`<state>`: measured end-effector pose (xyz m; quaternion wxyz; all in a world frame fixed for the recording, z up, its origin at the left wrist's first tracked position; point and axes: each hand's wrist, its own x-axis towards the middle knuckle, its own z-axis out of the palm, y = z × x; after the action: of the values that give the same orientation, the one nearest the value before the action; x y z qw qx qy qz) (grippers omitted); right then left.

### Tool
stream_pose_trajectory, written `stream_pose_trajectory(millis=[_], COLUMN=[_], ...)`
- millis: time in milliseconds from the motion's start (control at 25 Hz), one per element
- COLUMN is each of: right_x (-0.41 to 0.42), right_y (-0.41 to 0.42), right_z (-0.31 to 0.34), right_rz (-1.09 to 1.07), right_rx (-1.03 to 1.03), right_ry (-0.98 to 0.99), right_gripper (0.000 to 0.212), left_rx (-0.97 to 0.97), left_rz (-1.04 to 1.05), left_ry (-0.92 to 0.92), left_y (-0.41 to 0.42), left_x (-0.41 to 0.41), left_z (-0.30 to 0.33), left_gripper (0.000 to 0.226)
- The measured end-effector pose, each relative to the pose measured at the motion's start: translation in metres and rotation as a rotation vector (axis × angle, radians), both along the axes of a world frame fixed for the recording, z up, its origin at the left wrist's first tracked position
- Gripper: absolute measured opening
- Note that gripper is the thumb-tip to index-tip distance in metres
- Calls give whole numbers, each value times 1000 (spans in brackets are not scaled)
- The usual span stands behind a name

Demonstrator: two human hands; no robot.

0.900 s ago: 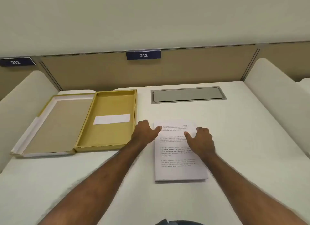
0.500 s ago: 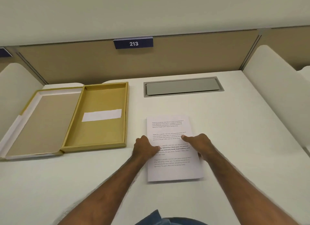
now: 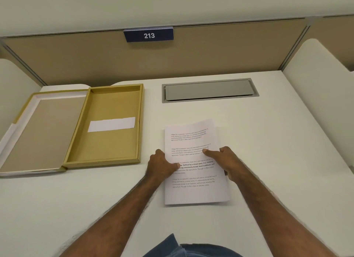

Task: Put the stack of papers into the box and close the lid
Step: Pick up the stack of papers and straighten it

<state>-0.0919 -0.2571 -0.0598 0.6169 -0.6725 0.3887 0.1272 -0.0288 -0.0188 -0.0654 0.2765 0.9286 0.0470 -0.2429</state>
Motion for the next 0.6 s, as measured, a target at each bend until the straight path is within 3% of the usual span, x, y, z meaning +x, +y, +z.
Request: stream_pose_trajectory(millis=[200,360,520,600], right_x=[-8,-7,-15,-23], right_y=[-11,-5,1,1], right_z=[-4,-2,14,27], right_rz=[-35,36,67,97], right_rx=[211,214,149,165], right_ry=[13,-6,-162,-278], right_gripper=[31,34,33,34], left_rx=[-30,-74,-321,-534], left_rz=[13,56,248,257], left_ry=[7,21,-29,-38], left_y=[0,2,10,12], left_x=[1,4,3,1], left_z=[-4,-11,-7,6], left_gripper=[80,79,79,77])
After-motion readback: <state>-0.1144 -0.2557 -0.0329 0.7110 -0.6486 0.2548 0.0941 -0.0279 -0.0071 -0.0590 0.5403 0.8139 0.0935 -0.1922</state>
